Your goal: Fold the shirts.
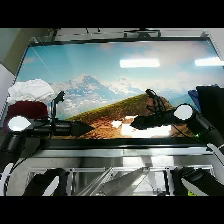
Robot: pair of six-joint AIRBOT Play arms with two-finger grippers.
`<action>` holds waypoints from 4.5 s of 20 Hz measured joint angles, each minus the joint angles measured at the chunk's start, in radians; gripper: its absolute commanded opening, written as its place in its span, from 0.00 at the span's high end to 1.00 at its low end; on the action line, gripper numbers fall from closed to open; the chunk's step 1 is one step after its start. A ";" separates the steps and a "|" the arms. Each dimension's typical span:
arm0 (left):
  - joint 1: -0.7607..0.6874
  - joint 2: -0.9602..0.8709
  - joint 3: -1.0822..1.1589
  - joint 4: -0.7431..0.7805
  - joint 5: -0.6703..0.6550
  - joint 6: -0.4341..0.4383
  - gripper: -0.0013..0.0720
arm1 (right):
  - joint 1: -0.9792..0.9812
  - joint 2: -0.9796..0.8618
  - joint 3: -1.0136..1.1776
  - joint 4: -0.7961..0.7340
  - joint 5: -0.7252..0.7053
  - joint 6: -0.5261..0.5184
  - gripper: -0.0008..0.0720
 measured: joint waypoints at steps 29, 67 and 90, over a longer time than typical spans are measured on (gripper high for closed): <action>0.685 -0.623 0.813 0.647 0.385 0.008 0.01 | 0.000 0.000 0.000 0.000 0.000 0.000 0.97; -0.182 -0.888 1.168 0.255 -0.040 -0.123 0.00 | -0.035 0.002 0.005 0.050 0.217 -0.025 0.97; 0.167 -1.240 1.105 0.418 0.138 -0.156 0.04 | -0.246 0.069 -0.327 0.173 -0.161 -0.044 0.24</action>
